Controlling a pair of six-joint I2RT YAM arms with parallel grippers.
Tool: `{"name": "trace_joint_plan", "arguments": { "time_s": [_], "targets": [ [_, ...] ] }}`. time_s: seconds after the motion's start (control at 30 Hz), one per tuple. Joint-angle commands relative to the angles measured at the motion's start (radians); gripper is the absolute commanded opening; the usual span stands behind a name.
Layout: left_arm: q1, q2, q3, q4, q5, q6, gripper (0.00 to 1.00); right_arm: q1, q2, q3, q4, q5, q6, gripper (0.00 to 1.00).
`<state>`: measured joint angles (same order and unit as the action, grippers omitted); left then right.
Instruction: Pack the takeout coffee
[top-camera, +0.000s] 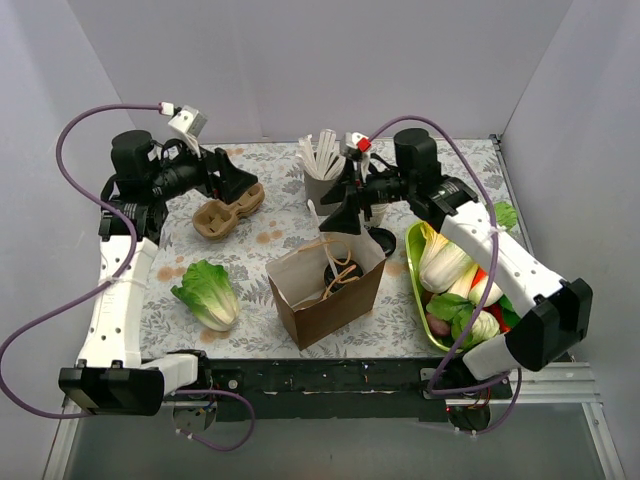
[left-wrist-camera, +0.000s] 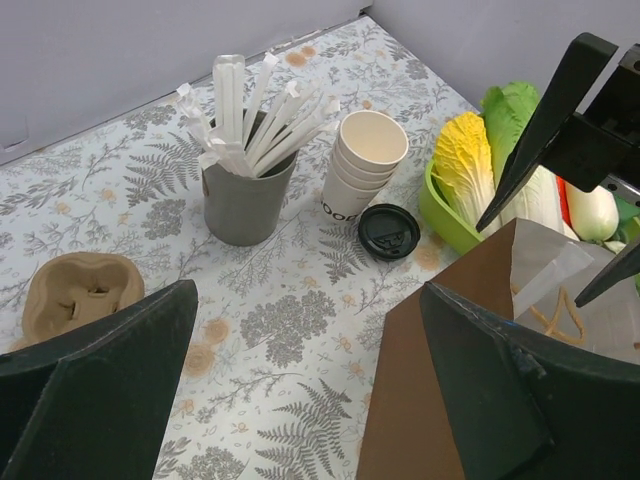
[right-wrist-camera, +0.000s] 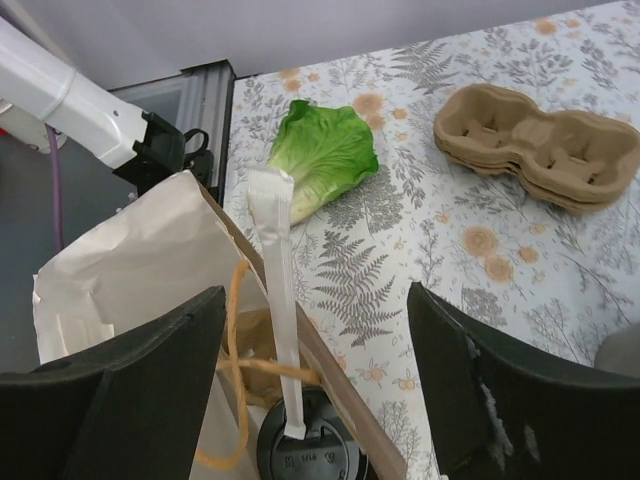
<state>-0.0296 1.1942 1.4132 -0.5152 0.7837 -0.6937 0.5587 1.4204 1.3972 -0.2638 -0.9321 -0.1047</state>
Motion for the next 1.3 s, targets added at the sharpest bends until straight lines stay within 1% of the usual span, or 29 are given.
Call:
{"name": "trace_joint_plan", "arguments": {
  "time_s": [0.0,0.07,0.1,0.17,0.2,0.23,0.27,0.4,0.43,0.5,0.53,0.6,0.63,0.7,0.83,0.87,0.97,1.07,1.1,1.17,1.2,1.27],
  "targets": [
    [-0.003,-0.059,-0.013,-0.043,-0.063,0.063,0.95,0.055,0.067,0.094,0.069,-0.057,0.011,0.77],
    [-0.003,-0.068,-0.016,-0.052,-0.078,0.074,0.95,0.064,0.092,0.115,0.089,-0.071,0.028,0.69],
    [-0.003,-0.074,-0.017,-0.06,-0.081,0.086,0.95,0.066,0.11,0.123,0.1,-0.089,0.058,0.58],
    [-0.001,-0.081,-0.022,-0.066,-0.09,0.095,0.95,0.069,0.121,0.138,0.115,-0.129,0.083,0.41],
    [-0.001,-0.082,-0.028,-0.069,-0.093,0.102,0.95,0.069,0.13,0.161,0.115,-0.138,0.094,0.2],
    [-0.001,-0.088,-0.031,-0.071,-0.1,0.103,0.95,0.07,0.13,0.172,0.107,-0.14,0.097,0.04],
    [-0.001,-0.088,-0.037,-0.071,-0.1,0.105,0.95,0.069,0.129,0.186,0.1,-0.133,0.096,0.01],
    [-0.001,-0.087,-0.057,-0.069,-0.098,0.105,0.95,0.066,0.112,0.285,0.063,-0.117,0.072,0.01],
    [-0.003,-0.085,-0.063,-0.069,-0.098,0.108,0.95,0.064,0.112,0.354,0.06,-0.114,0.08,0.01],
    [-0.003,-0.079,-0.069,-0.068,-0.092,0.108,0.95,0.058,0.109,0.416,0.075,-0.106,0.097,0.01],
    [-0.001,-0.076,-0.072,-0.068,-0.089,0.106,0.95,0.058,0.104,0.451,0.11,-0.099,0.124,0.01],
    [-0.001,-0.071,-0.079,-0.066,-0.086,0.106,0.95,0.055,0.078,0.46,0.176,-0.065,0.164,0.01],
    [-0.003,-0.07,-0.083,-0.063,-0.083,0.105,0.95,0.053,0.072,0.468,0.237,-0.056,0.187,0.01],
    [-0.003,-0.064,-0.089,-0.062,-0.083,0.105,0.95,0.053,0.077,0.497,0.285,-0.033,0.235,0.01],
    [-0.003,-0.053,-0.1,-0.063,-0.084,0.106,0.95,0.053,0.118,0.609,0.347,-0.022,0.292,0.01],
    [-0.001,-0.05,-0.1,-0.062,-0.086,0.105,0.95,0.055,0.141,0.665,0.359,-0.014,0.306,0.01],
    [-0.003,-0.045,-0.102,-0.06,-0.092,0.106,0.95,0.069,0.161,0.72,0.363,0.004,0.353,0.01],
    [-0.003,-0.05,-0.108,-0.06,-0.103,0.111,0.95,0.105,0.131,0.646,0.382,-0.017,0.379,0.01],
    [-0.003,-0.051,-0.111,-0.063,-0.106,0.112,0.95,0.115,0.12,0.566,0.397,-0.022,0.401,0.01],
    [-0.003,-0.054,-0.114,-0.062,-0.113,0.118,0.95,0.142,0.086,0.488,0.411,-0.031,0.424,0.01],
    [-0.001,-0.054,-0.115,-0.063,-0.116,0.12,0.95,0.151,0.077,0.403,0.42,-0.042,0.427,0.01],
    [-0.003,-0.056,-0.117,-0.065,-0.124,0.126,0.95,0.171,0.046,0.308,0.433,-0.062,0.438,0.01]
  ]
}}
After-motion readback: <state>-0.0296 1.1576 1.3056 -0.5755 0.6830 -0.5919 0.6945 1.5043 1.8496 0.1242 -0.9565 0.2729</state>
